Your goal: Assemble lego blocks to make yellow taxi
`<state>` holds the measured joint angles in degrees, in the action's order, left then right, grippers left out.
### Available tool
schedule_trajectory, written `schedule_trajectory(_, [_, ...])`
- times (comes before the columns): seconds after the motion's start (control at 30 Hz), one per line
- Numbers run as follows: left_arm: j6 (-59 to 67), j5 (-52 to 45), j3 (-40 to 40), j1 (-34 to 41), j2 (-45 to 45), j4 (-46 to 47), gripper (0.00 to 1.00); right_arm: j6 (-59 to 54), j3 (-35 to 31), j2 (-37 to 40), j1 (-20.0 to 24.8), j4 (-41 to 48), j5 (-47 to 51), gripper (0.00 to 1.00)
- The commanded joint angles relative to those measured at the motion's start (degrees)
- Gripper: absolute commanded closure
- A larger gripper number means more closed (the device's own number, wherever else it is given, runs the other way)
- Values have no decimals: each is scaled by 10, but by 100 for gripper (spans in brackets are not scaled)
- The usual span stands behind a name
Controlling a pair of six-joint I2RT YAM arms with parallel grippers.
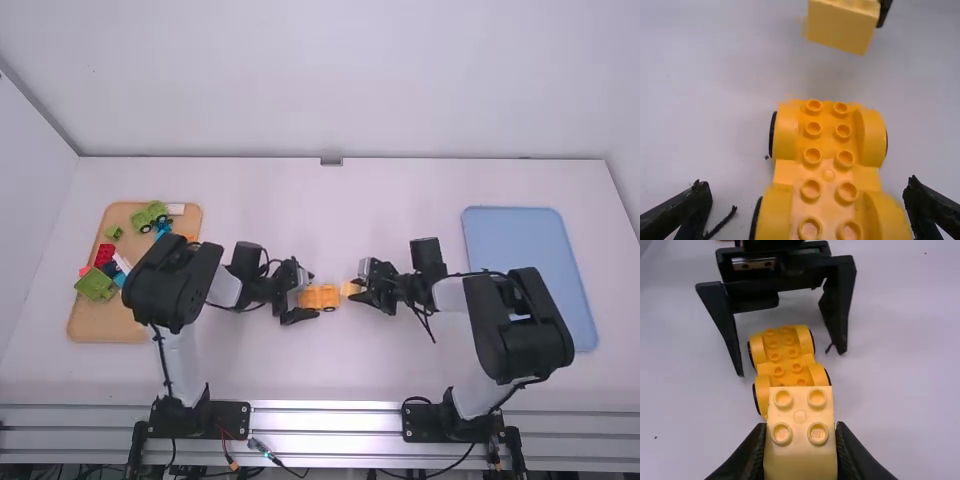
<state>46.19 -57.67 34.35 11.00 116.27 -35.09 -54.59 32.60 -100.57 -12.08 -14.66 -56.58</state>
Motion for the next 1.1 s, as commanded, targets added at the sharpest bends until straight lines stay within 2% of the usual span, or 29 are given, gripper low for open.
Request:
schedule_trajectory(0.0, [-3,1,2,4,23,7,13,-3,12,9,-9,5,-2,88])
schedule_trajectory(0.1, [3,1,1,3,25,7,31,-4,20,9,-18,14,3,88])
schedule_trajectory(0.27, [24,1,-7,3,24,4,35,-1,37,9,-35,41,29,89])
schedule_trajectory(0.3, [38,1,-10,3,24,4,41,-4,43,9,-43,50,30,90])
schedule_trajectory(0.77, [61,1,-11,3,24,23,43,-14,49,8,-79,46,79,95])
schedule_trajectory(1.07, [59,1,-12,3,24,31,45,-13,50,-17,-80,20,59,99])
